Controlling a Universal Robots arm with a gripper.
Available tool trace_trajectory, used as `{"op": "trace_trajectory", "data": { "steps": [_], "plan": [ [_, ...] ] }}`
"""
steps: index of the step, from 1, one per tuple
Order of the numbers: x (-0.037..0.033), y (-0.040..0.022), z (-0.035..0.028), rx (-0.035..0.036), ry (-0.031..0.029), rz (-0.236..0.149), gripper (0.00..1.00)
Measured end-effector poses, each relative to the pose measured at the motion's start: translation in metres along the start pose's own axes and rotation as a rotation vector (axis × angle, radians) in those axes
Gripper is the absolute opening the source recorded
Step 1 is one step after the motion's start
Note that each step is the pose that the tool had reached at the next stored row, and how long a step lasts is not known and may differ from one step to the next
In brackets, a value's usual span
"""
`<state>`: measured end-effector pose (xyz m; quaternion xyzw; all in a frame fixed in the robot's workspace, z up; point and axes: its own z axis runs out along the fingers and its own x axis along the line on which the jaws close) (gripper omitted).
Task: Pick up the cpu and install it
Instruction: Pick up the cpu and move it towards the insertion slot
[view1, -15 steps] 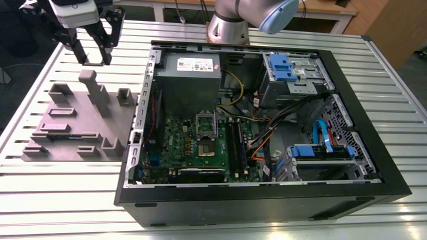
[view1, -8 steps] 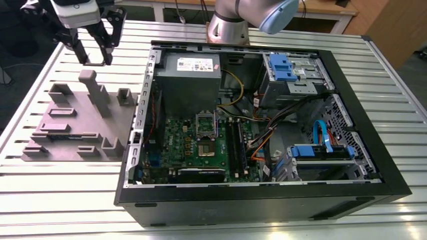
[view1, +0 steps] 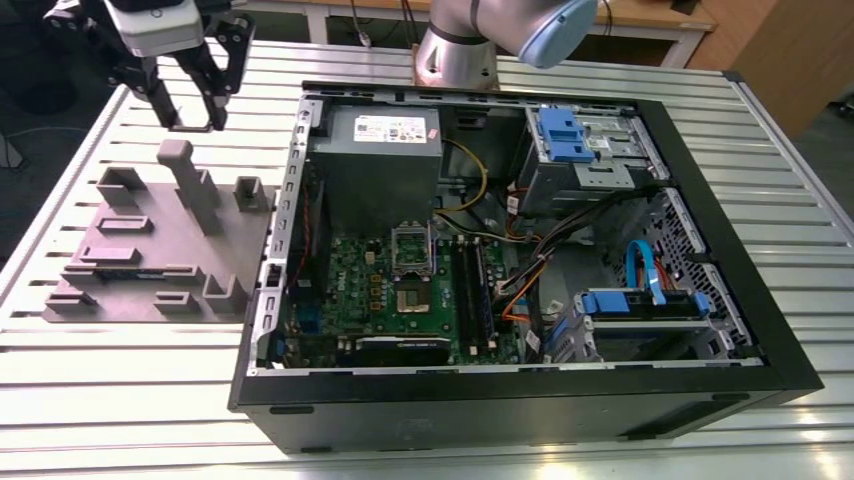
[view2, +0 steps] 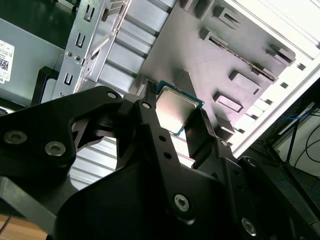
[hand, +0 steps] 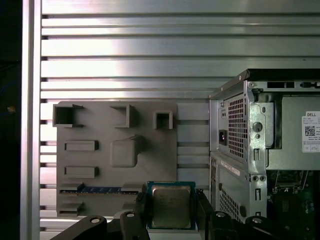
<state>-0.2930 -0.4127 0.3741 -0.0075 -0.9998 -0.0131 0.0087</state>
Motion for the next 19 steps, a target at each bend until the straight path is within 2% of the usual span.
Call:
{"op": "trace_trajectory", "data": {
  "steps": [12,19],
  "plan": [
    [-0.0031,0.0,0.0,0.0,0.0001,0.0,0.47],
    [-0.0091,0.0001,-0.0001,0.0,0.0001,0.0,0.47]
  ]
}}
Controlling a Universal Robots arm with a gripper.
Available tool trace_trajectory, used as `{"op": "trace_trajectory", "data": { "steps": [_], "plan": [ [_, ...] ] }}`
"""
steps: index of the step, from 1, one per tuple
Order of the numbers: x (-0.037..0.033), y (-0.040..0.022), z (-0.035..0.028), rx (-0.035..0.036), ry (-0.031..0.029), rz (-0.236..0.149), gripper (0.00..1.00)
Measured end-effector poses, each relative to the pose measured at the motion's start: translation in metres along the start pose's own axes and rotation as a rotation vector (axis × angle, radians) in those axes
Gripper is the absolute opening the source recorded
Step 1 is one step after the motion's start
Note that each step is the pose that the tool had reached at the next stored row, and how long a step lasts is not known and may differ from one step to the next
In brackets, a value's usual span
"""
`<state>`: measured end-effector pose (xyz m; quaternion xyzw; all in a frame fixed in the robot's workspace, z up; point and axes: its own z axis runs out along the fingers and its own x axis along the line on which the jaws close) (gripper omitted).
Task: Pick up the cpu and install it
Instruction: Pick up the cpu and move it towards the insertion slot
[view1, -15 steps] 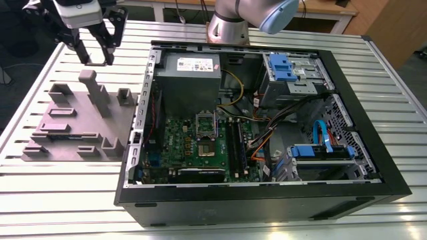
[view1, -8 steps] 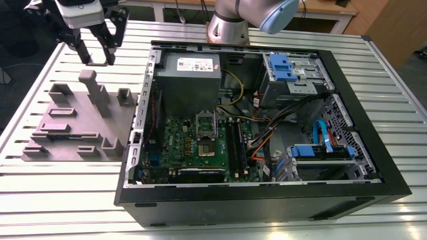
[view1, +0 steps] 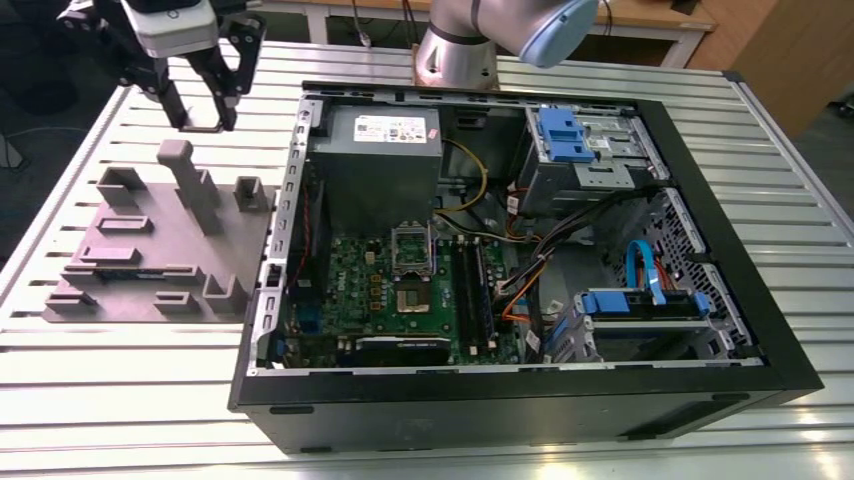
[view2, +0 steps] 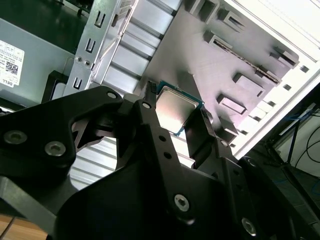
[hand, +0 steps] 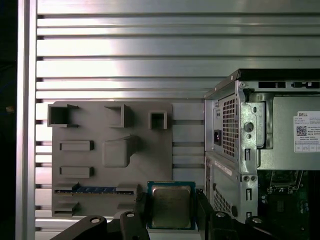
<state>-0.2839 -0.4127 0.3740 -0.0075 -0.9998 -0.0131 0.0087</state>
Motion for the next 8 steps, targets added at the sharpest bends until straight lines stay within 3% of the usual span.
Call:
{"op": "trace_trajectory", "data": {
  "steps": [8],
  "plan": [
    [-0.0045,0.0001,0.0,0.0,-0.0001,0.0,0.47]
  ]
}}
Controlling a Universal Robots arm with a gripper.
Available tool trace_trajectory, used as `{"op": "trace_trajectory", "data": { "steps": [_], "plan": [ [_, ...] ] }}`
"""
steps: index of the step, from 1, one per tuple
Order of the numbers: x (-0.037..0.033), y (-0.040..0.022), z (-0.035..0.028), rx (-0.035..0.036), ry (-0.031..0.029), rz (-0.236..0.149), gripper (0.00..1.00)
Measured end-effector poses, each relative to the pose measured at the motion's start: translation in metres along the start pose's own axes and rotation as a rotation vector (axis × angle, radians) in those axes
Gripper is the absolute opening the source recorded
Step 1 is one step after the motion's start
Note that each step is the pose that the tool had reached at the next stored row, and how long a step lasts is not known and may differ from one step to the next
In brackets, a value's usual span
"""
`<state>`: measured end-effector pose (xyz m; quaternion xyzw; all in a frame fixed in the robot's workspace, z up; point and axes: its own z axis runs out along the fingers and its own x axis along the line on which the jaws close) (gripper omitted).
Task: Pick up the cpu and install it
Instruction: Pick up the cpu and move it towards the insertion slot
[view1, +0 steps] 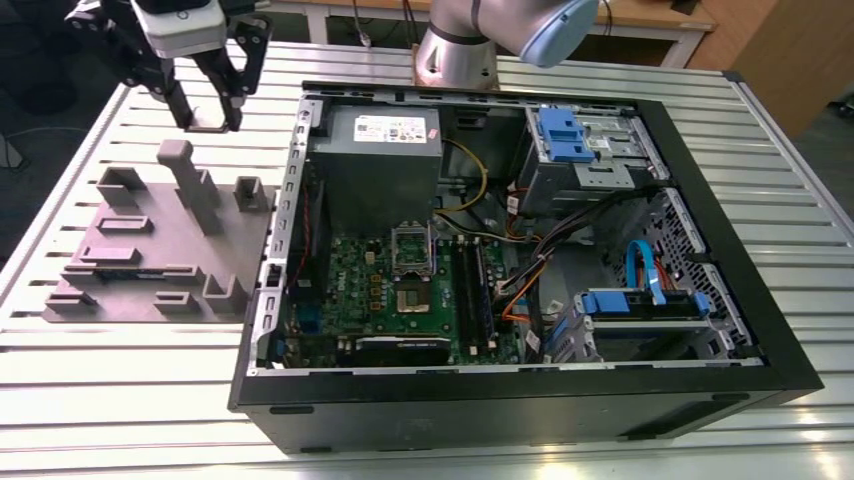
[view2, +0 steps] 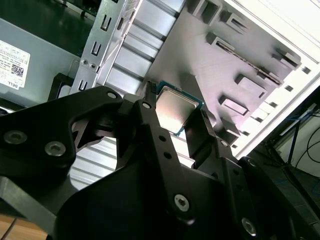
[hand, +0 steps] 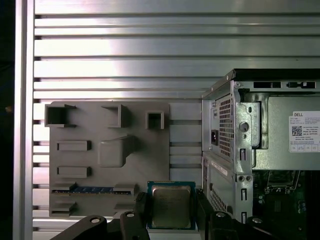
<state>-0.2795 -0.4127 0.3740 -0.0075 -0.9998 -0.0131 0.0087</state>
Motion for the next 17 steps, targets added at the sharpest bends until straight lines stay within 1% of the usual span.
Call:
{"op": "trace_trajectory", "data": {
  "steps": [11,17],
  "plan": [
    [-0.0034,0.0001,-0.0001,0.0,0.0,0.0,0.47],
    [-0.0073,0.0001,-0.0001,0.0,0.0,0.0,0.47]
  ]
}}
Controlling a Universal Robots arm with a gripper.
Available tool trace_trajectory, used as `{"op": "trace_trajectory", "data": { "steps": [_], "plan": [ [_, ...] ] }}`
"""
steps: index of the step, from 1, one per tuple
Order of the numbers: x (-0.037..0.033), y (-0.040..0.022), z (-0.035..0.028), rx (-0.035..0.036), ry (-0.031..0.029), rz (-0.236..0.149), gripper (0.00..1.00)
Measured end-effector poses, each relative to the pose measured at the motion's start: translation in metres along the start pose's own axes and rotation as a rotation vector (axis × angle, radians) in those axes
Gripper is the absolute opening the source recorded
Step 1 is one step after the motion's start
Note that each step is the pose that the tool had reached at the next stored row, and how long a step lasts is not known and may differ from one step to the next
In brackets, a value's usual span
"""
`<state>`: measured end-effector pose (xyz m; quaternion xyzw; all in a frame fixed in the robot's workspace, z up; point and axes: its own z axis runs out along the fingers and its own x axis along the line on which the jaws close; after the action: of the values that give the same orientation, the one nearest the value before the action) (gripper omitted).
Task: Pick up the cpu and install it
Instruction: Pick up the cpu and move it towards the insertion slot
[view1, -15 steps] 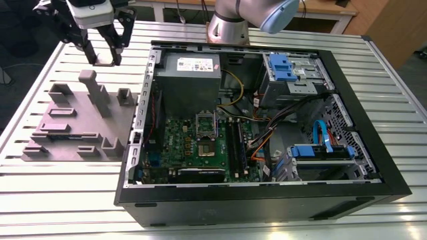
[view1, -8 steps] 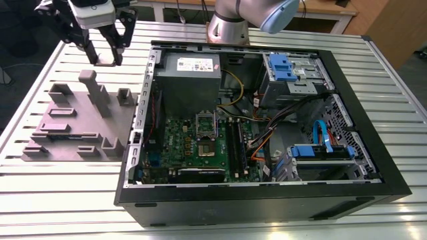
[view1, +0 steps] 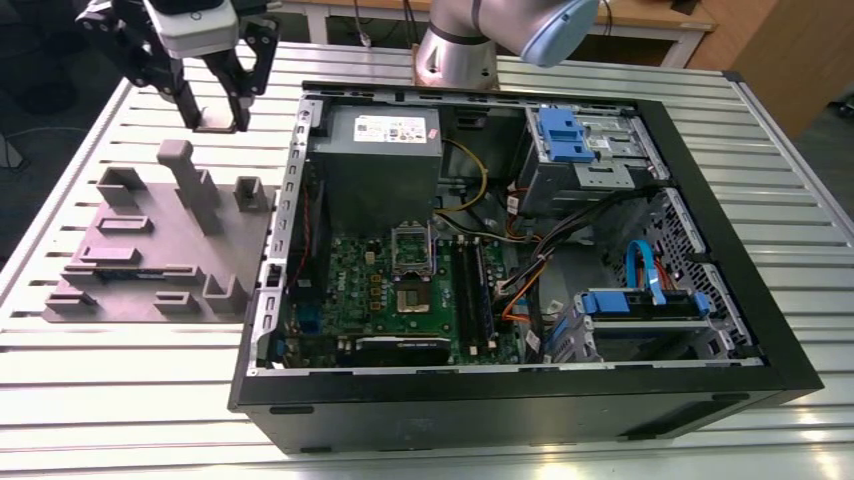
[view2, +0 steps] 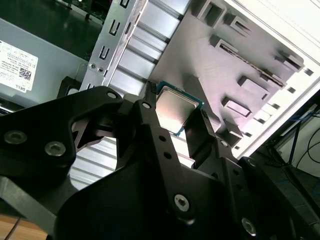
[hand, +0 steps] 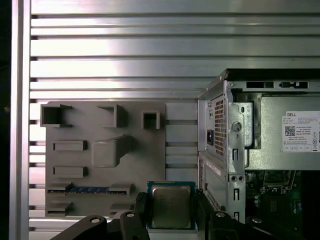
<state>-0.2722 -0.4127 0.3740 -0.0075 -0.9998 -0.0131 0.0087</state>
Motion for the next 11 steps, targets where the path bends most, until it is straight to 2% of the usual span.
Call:
{"op": "trace_trajectory", "data": {
  "steps": [11],
  "plan": [
    [-0.0066,0.0001,-0.0001,0.0,0.0,0.0,0.47]
  ]
}}
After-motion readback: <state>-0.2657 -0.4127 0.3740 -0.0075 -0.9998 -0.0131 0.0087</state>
